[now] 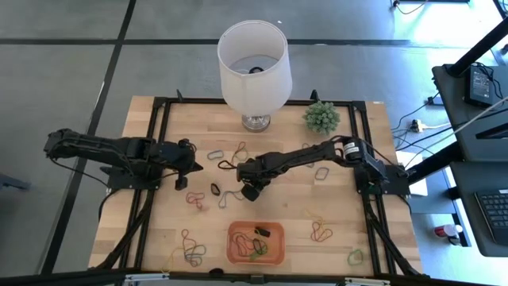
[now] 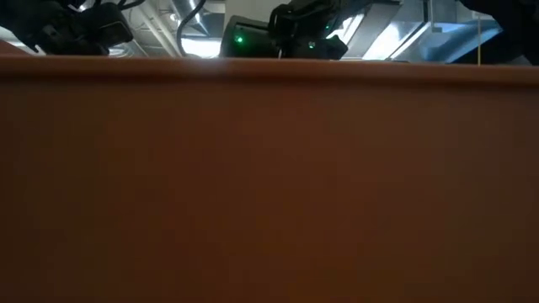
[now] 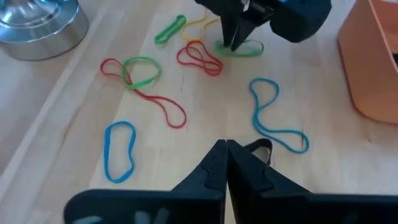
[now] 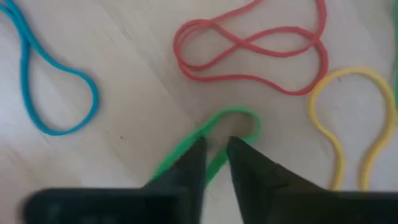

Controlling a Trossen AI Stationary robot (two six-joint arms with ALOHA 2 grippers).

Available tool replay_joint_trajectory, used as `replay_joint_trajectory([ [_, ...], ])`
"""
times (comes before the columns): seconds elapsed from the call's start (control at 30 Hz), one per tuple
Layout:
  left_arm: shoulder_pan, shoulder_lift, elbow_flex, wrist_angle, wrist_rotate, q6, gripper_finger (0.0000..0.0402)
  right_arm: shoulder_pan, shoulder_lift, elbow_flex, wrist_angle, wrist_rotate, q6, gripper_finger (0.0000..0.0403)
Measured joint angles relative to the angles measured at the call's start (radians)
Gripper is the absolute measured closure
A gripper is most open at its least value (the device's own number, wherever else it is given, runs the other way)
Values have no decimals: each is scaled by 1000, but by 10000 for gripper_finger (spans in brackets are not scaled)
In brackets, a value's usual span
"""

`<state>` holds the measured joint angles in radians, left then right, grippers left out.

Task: Pick and place rubber bands into bin
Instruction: Put the green rubber band into the orange bin

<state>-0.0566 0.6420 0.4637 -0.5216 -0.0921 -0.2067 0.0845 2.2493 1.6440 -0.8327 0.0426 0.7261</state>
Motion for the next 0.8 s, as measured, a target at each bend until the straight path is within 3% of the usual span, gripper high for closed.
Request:
replay_joint_trajectory([
  [0.1,0,4,0,0,0,-15,400,11,-8,-2,-6,27,-68,392],
  [0.23,0,4,0,1,5,-17,400,31,-56,-9,-30,59,-104,390],
  [0.4,0,4,0,1,60,-51,400,89,-214,-7,-81,123,-100,398],
  [0.63,-35,4,0,-3,63,-112,400,214,-401,-6,-73,275,50,400],
  [0.8,-69,7,0,-1,61,-113,400,259,-411,-9,-88,346,173,401],
])
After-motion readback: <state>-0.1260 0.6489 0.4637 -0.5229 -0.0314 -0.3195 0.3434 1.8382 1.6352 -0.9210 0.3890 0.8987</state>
